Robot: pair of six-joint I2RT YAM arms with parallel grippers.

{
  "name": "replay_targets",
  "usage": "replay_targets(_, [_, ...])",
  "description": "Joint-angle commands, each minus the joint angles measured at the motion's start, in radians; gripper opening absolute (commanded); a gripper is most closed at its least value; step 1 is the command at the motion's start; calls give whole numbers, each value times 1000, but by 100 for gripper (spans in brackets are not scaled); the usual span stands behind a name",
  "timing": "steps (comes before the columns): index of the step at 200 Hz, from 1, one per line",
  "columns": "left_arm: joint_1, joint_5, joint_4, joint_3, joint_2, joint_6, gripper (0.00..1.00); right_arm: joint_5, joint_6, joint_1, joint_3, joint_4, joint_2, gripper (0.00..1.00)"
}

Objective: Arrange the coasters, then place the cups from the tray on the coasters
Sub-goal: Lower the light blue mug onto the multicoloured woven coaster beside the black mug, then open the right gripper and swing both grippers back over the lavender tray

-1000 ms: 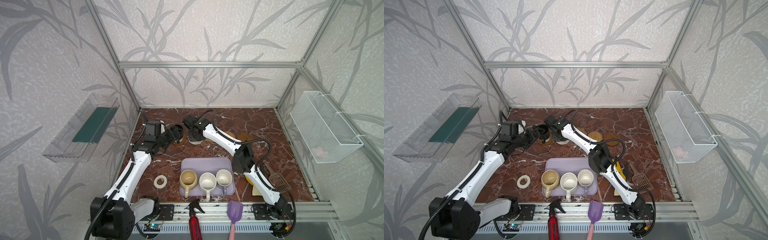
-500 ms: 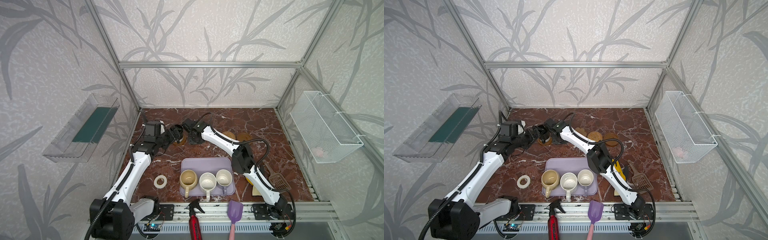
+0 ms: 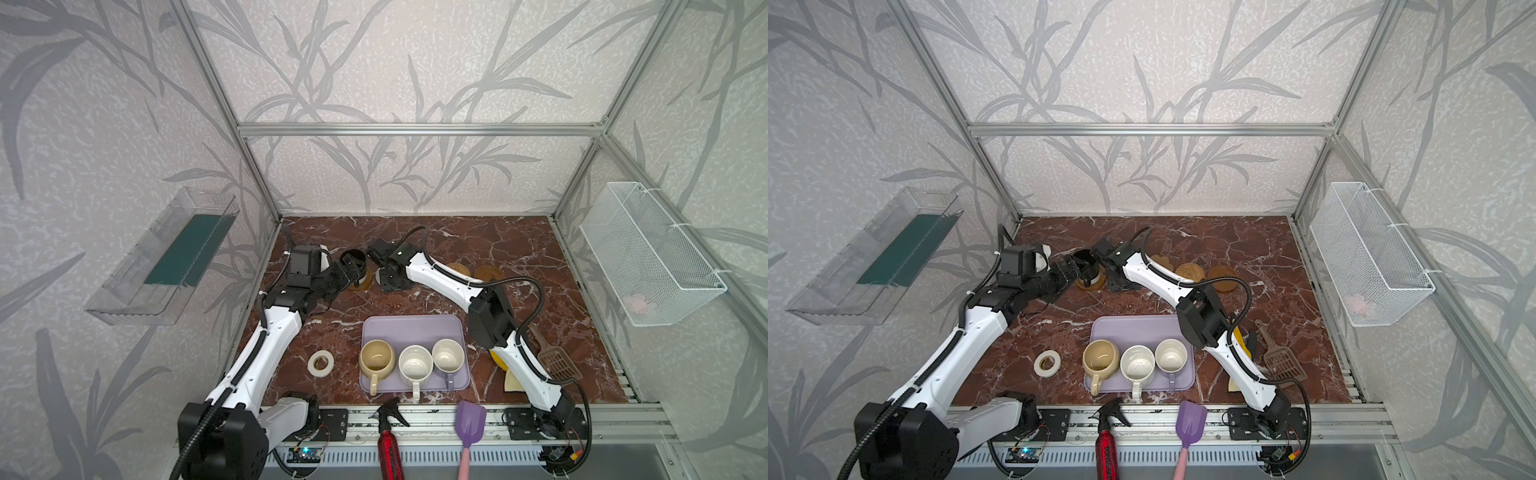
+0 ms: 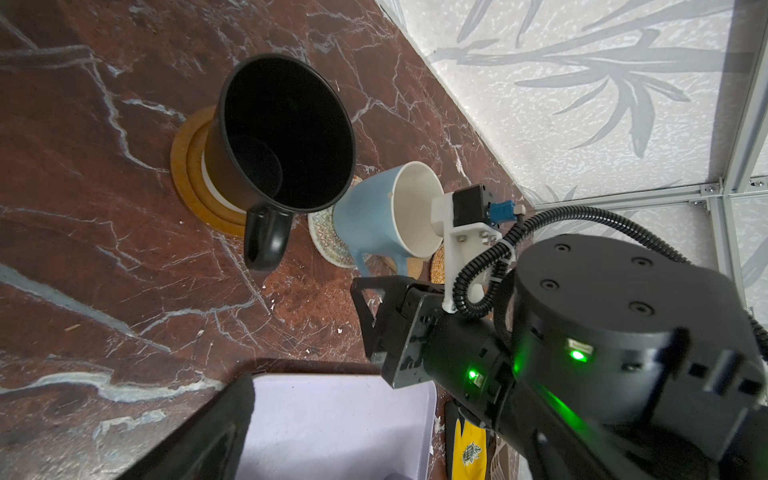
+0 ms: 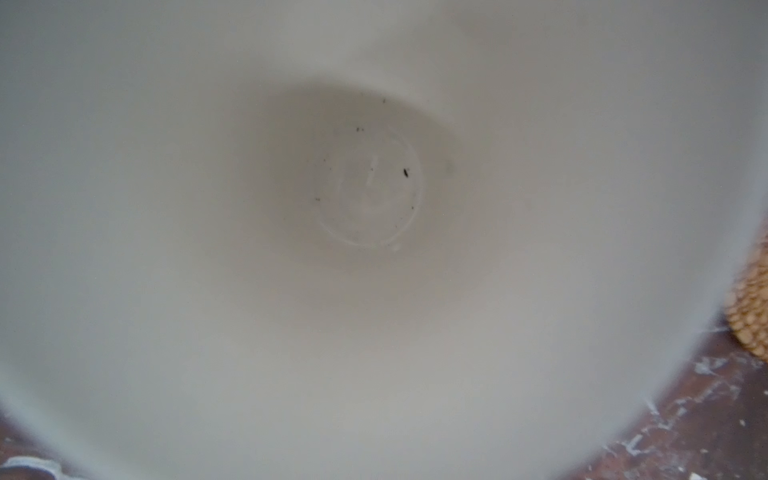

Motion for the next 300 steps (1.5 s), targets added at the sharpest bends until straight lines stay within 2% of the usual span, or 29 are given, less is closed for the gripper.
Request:
replay_targets(1, [3,28,-78,15,-37,31,99,-28,-31,-10,-46,43,-128,57])
replay_targets(15, [3,21,-132,31,-53,51,99,-45,-46,-15,-84,54,-172,63])
replay_targets(26, [1,13,-177,43,-66,65,99,-57,-60,-15,-129,80,-217,70])
replay_targets(66, [-63,-24,-304,58,-105,109,99,-82,-116,-15,-402,251,-432,87])
replay_targets(82, [-111,-61,-343,60,-121,111,99,-73,-151,-15,-513,319,-531,91])
replay_targets(100, [-205,-119,-378,54,-132,92,99,-63,-194,-15,-608,356,-637,93])
replay_targets(115, [-249,-124,-383,32,-151,53,99,-60,-236,-13,-673,368,-723,95])
replay_targets(123, [-271,-139,-375,17,-170,31,99,-68,-252,-13,-713,382,-776,100])
replay_targets(140, [-315,-207,-433,25,-191,26,99,-122,-300,-15,-823,458,-860,99])
replay_targets(156, [-361,-252,-481,30,-192,23,99,-239,-366,-19,-917,540,-922,99])
replay_targets(187, [-479,-325,-548,24,-205,-23,99,-384,-455,-21,-1019,572,-984,99])
replay_targets(218, [-584,-341,-597,22,-189,-59,99,-413,-450,-21,-1118,622,-1037,99])
replay_targets(240, [-637,-403,-662,44,-184,-79,99,-425,-426,-20,-1120,582,-1050,99])
replay_targets(260, [-683,-415,-658,15,-198,-124,99,-460,-393,-18,-1163,610,-1088,99])
replay_targets(300, [-764,-432,-665,-40,-211,-191,99,-528,-407,-10,-1286,697,-1208,99])
